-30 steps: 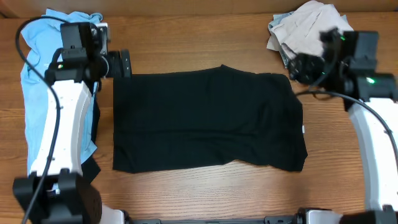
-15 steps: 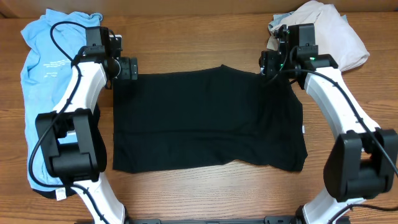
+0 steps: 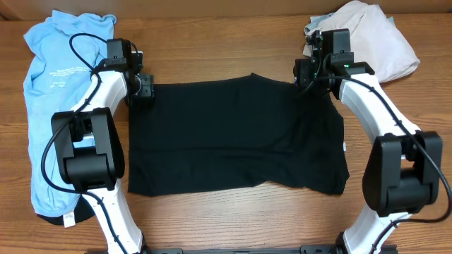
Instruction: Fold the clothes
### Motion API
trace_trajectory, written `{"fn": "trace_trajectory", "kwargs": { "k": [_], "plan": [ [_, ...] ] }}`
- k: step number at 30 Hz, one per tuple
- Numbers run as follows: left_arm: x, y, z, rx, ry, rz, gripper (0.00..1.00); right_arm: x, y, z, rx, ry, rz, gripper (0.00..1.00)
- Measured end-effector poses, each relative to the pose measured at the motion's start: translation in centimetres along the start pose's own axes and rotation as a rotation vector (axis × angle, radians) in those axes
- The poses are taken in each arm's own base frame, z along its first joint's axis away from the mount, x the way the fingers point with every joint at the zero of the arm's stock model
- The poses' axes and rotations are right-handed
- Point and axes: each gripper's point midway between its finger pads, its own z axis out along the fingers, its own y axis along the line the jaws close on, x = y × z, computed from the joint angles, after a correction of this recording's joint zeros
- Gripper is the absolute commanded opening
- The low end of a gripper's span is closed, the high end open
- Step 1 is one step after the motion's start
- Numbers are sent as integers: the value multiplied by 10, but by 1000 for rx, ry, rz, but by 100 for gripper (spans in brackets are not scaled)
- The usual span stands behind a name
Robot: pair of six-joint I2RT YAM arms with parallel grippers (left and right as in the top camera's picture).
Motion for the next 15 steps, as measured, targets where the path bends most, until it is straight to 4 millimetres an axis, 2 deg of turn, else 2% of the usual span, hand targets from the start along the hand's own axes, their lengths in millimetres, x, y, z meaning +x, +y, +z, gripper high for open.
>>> {"fn": "trace_trajectory", "kwargs": {
  "k": [3, 8, 11, 13, 15],
  "plan": [
    [0, 0, 0, 0, 2, -2, 6, -1, -1, 6, 0, -5, -2, 55],
    [8, 0, -4, 2, 55, 3, 4, -5, -1, 8, 2, -25, -7, 57],
    [17, 1, -16, -6, 145, 3, 4, 3, -6, 21, 20, 0, -6, 66],
    [13, 2, -27, -9, 170, 3, 4, 12, -12, 32, 32, 29, 3, 69],
    [-4, 3, -48, -13, 161, 0, 4, 28, -25, 46, 47, 77, 22, 70]
  ]
}}
